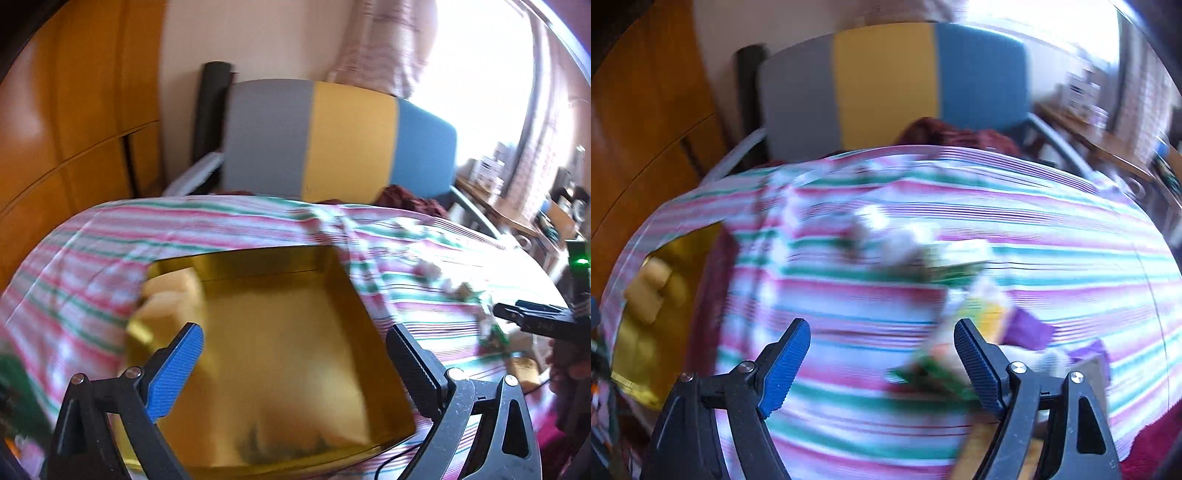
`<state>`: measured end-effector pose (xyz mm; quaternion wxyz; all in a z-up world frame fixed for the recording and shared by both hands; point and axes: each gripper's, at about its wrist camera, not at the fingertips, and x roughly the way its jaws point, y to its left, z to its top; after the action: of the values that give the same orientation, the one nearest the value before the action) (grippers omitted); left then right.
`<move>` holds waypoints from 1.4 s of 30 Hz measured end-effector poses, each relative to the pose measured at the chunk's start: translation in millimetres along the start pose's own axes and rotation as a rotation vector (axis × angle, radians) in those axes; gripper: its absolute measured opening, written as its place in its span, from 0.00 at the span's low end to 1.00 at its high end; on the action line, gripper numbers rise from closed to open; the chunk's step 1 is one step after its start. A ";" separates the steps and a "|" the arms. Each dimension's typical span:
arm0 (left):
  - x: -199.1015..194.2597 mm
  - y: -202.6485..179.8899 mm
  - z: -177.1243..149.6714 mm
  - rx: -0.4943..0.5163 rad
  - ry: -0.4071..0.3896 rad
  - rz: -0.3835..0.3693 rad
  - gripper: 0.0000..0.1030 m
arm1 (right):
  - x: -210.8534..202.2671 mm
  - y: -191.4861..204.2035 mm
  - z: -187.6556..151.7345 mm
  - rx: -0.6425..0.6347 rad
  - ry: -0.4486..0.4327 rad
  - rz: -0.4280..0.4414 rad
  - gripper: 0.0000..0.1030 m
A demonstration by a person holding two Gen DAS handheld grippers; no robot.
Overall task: Organize objects
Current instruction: 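Grasp a plastic-wrapped white ball with the left gripper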
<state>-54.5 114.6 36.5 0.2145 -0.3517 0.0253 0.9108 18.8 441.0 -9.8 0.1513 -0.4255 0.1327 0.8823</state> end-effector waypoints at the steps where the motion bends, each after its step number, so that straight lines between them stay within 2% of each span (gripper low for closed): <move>1: 3.0 -9.2 3.5 0.007 0.004 -0.014 0.97 | 0.6 -13.5 -1.2 0.027 -0.006 -0.006 0.79; 9: 37.5 -76.0 22.0 0.101 0.052 -0.085 0.97 | 1.7 -78.4 -4.9 0.287 -0.037 -0.003 0.79; 16: 84.6 -111.8 27.5 0.094 0.147 -0.119 0.97 | -6.9 -107.7 -8.9 0.448 -0.065 0.016 0.79; 21: 123.0 -138.9 34.3 0.094 0.198 -0.139 0.92 | -4.4 -104.9 -7.9 0.438 -0.052 0.042 0.79; 30: 205.4 -175.1 47.6 -0.031 0.342 -0.185 0.82 | -0.7 -98.3 -6.9 0.411 -0.042 0.067 0.79; 33: 219.0 -184.8 54.2 -0.048 0.341 -0.195 0.82 | 0.6 -95.7 -7.1 0.399 -0.036 0.076 0.79; 37: 237.7 -199.6 70.3 -0.032 0.302 -0.180 0.82 | 3.4 -92.9 -6.6 0.386 -0.027 0.075 0.79; 40: 258.8 -209.8 77.5 -0.021 0.300 -0.158 0.71 | 5.2 -92.2 -6.3 0.382 -0.022 0.075 0.79; 42: 275.9 -213.5 76.2 -0.002 0.324 -0.135 0.57 | 6.0 -92.1 -6.3 0.381 -0.019 0.076 0.79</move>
<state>-197.4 426.1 -63.6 0.2679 -0.4952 0.0349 0.8257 54.8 524.3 -28.0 0.1969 -0.3755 0.3117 0.8503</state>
